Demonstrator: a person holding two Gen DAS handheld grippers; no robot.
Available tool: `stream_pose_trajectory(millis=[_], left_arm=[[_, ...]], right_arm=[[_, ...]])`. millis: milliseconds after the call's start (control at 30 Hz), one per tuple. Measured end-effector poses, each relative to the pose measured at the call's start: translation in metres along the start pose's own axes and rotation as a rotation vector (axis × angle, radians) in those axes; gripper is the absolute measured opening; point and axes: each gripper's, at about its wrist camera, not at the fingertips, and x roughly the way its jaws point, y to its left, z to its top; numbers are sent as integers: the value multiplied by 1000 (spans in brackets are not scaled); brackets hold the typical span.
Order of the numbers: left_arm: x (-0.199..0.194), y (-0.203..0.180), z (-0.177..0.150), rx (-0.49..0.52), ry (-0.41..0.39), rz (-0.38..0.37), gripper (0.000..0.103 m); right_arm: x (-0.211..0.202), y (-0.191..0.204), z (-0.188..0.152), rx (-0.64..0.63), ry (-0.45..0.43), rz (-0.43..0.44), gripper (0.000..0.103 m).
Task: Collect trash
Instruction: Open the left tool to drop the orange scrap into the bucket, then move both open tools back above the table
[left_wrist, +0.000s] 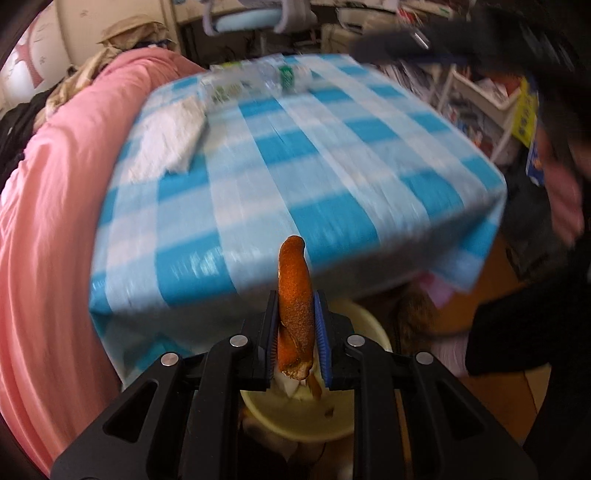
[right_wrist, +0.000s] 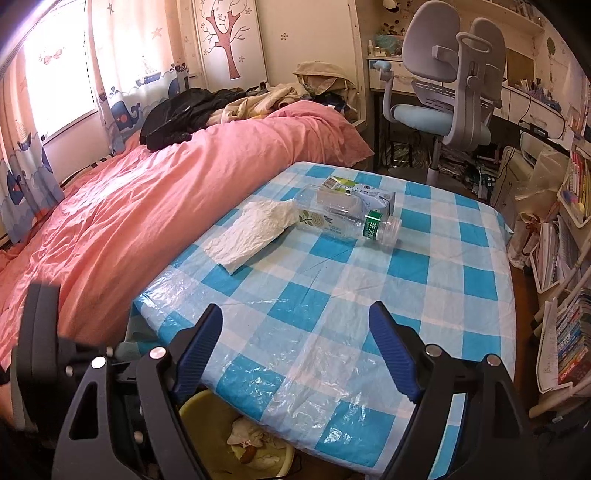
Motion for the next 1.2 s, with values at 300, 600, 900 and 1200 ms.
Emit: stream_pose_trajectory(millis=[300, 600, 900, 1200], left_arm=[[-11, -5, -22, 6, 6, 62, 57], [-24, 18, -10, -98, -78, 138, 68], [-34, 33, -2, -170, -138, 169, 74], [-38, 40, 1, -211, -161, 171, 80]], right_arm=[[5, 5, -5, -1, 20, 3, 80], [14, 15, -8, -44, 49, -8, 82], [20, 33, -11, -117, 68, -13, 83], [23, 40, -12, -145, 74, -14, 86]])
